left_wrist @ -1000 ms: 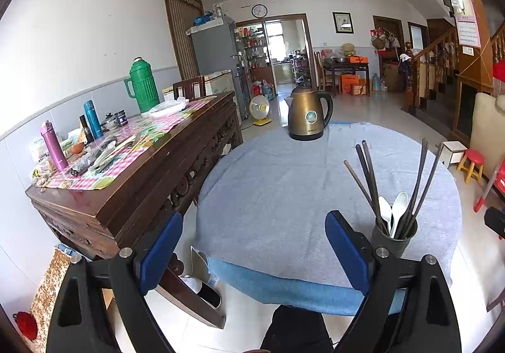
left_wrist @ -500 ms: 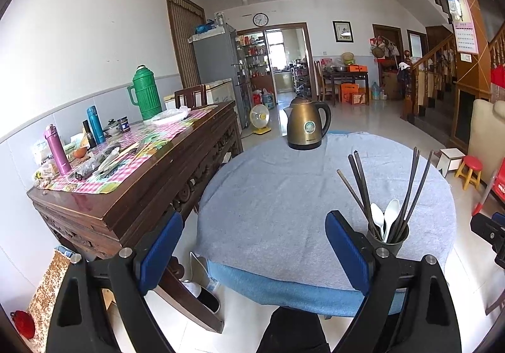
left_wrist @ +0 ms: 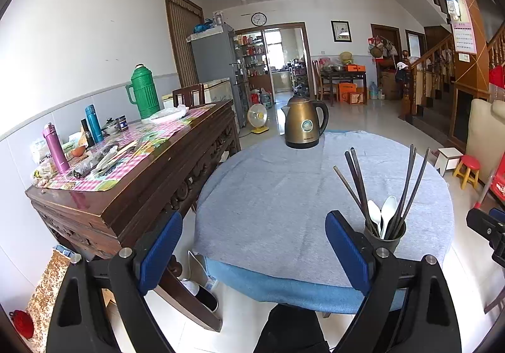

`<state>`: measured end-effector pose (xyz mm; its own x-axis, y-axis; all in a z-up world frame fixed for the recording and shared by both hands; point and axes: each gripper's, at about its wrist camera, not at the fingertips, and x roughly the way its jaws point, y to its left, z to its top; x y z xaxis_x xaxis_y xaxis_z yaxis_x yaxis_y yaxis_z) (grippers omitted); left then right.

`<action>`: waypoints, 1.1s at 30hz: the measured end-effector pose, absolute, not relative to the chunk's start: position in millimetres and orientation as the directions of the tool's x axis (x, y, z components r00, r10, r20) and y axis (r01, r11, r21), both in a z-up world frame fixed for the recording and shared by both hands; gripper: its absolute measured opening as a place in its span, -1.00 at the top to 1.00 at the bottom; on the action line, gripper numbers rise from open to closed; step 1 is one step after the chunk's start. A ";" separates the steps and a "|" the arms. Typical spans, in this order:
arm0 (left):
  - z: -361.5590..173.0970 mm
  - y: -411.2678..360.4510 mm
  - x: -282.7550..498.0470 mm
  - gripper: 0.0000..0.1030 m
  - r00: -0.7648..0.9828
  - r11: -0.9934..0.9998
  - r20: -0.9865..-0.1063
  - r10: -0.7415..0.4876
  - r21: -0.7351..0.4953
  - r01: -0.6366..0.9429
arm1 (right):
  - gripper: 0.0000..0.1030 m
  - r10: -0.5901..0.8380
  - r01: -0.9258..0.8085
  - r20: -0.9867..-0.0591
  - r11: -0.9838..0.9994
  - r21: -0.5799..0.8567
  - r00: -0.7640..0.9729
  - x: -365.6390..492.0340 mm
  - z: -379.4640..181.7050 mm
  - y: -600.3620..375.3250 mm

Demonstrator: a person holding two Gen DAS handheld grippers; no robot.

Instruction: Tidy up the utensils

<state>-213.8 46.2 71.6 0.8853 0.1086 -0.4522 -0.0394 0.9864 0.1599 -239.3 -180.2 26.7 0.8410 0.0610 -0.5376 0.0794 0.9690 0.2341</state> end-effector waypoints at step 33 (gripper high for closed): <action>70.9 51.9 -219.8 -0.79 0.888 0.988 -0.448 0.100 0.150 -0.035 | -0.48 0.070 0.067 -0.539 0.971 0.230 0.839 -235.2 22.3 -166.6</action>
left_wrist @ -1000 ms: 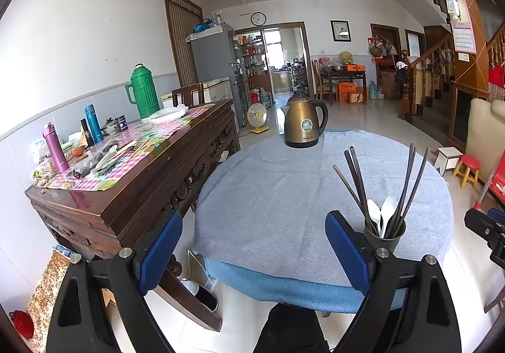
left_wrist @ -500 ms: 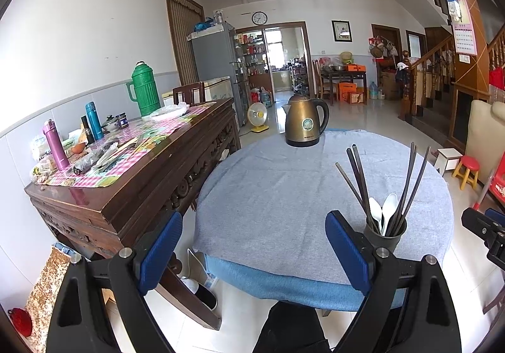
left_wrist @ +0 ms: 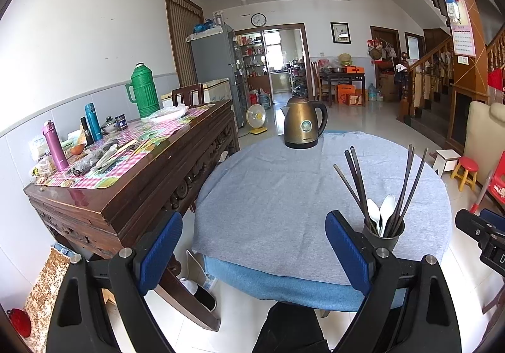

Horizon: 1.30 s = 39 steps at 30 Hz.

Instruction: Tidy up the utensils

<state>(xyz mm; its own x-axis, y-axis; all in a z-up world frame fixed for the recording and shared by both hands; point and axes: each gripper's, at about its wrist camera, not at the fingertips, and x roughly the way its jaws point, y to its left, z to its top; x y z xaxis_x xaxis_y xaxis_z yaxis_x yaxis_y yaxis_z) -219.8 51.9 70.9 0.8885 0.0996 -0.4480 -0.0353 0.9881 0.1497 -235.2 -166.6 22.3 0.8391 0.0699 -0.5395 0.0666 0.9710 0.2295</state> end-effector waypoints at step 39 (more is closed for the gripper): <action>72.9 48.2 -224.1 -0.79 0.890 0.990 -0.448 0.085 0.141 -0.023 | -0.48 0.058 0.061 -0.528 0.977 0.205 0.847 -238.0 25.8 -161.3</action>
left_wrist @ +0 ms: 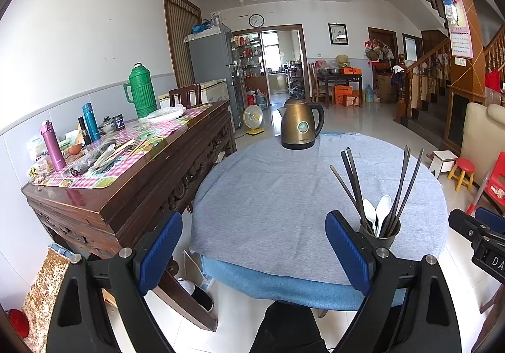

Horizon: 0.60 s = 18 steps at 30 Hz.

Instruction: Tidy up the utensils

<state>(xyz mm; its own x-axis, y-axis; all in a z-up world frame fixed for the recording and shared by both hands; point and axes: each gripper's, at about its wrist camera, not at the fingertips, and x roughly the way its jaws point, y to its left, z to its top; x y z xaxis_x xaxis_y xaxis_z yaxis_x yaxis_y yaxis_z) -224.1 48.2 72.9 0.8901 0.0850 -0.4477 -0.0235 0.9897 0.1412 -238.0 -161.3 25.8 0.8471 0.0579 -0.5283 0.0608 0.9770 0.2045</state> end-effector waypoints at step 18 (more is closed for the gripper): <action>68.9 48.4 -223.7 -0.79 0.889 0.991 -0.451 0.078 0.136 -0.018 | -0.48 0.051 0.060 -0.522 0.979 0.194 0.851 -238.5 27.5 -161.7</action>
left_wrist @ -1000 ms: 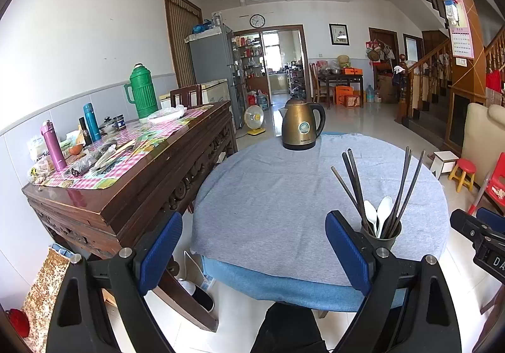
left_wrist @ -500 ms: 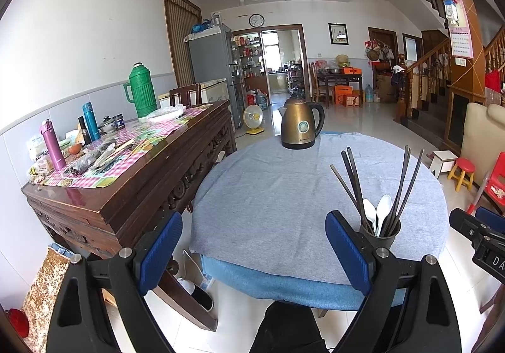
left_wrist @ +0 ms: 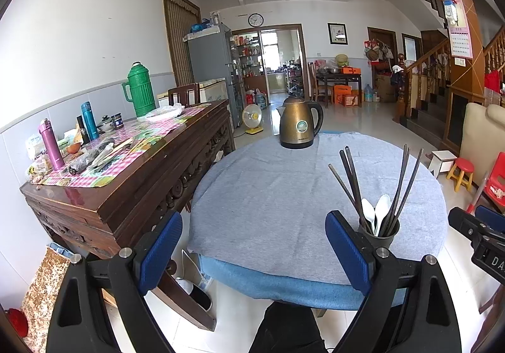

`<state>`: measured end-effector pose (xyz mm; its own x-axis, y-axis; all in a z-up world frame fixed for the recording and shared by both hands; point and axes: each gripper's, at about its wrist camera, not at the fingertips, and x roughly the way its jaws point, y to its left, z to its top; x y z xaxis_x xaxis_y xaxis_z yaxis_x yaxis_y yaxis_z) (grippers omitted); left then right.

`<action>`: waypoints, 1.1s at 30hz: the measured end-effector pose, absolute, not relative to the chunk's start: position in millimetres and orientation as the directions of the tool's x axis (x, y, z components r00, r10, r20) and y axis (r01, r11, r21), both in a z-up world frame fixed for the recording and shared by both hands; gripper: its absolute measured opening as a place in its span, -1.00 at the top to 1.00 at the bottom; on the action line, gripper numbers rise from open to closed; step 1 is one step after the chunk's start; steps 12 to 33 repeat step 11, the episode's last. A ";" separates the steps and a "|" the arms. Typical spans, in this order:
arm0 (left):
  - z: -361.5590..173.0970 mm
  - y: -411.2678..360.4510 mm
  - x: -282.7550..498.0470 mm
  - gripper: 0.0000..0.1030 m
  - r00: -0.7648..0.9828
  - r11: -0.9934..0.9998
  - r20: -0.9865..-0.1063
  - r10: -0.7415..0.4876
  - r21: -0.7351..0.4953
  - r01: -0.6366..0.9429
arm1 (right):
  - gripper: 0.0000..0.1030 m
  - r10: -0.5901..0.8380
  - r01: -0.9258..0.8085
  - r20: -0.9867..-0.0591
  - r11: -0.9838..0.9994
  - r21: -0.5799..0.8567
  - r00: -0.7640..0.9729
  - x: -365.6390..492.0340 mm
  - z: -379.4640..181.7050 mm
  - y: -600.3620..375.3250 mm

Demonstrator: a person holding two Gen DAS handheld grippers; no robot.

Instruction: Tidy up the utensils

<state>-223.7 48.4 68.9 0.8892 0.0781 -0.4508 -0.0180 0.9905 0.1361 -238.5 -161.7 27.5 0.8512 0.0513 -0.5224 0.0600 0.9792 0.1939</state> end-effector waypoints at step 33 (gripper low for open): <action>52.7 29.8 -188.3 -0.79 0.859 0.993 -0.510 0.040 0.114 0.022 | -0.48 0.035 0.082 -0.546 0.979 0.189 0.837 -211.8 20.1 -185.5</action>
